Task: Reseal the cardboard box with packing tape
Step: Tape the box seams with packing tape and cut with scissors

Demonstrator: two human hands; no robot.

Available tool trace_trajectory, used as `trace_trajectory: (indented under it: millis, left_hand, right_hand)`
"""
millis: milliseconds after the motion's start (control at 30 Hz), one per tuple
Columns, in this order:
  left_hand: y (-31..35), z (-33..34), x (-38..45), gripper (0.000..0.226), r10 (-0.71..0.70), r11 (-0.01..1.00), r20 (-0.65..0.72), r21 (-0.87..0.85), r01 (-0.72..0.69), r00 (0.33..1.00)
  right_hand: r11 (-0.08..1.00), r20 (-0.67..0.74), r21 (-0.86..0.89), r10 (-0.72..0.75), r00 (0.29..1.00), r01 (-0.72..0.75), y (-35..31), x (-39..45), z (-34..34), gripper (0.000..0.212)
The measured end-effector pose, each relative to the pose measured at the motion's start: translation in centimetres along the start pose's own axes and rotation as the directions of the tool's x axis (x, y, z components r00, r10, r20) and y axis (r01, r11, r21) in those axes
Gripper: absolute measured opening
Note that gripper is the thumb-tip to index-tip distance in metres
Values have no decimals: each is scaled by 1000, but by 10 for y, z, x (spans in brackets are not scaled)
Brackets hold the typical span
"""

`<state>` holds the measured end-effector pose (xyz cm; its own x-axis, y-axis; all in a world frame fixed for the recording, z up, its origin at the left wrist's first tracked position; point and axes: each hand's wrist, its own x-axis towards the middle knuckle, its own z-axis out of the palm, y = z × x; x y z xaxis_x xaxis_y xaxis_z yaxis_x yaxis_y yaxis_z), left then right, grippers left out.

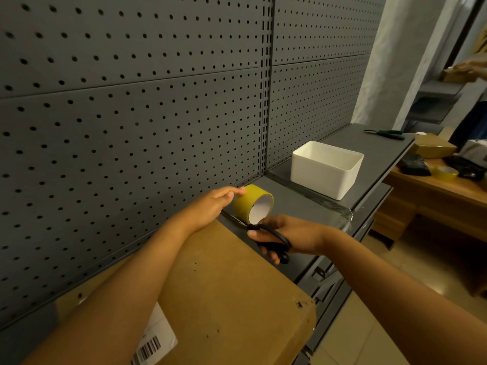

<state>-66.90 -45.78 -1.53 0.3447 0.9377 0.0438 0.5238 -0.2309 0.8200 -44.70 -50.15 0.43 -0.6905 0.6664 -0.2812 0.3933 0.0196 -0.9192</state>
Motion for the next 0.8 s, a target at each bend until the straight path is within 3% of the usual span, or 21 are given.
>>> trace_trajectory:
  millis: [367,500,633,800]
  left_hand:
    - [3,1,-1,36,-1,1000,-9,8,1,1000]
    - [2,1,-1,36,-8,1000,-9,18,9,1000]
    - [3,2,-2,36,-15,1000,-13,22,16,1000]
    - [1,1,-1,35,-22,1000,-4,10,22,1000]
  right_hand:
    - [997,-28,-80,-9,1000,6,0,2,-6,42]
    - [995,9,-64,83,997,-82,2,4,-7,43]
    - [994,97,-32,103,990,-101,3,-1,-7,30]
    - [971,154,-76,235,960,-225,10,-10,-20,48]
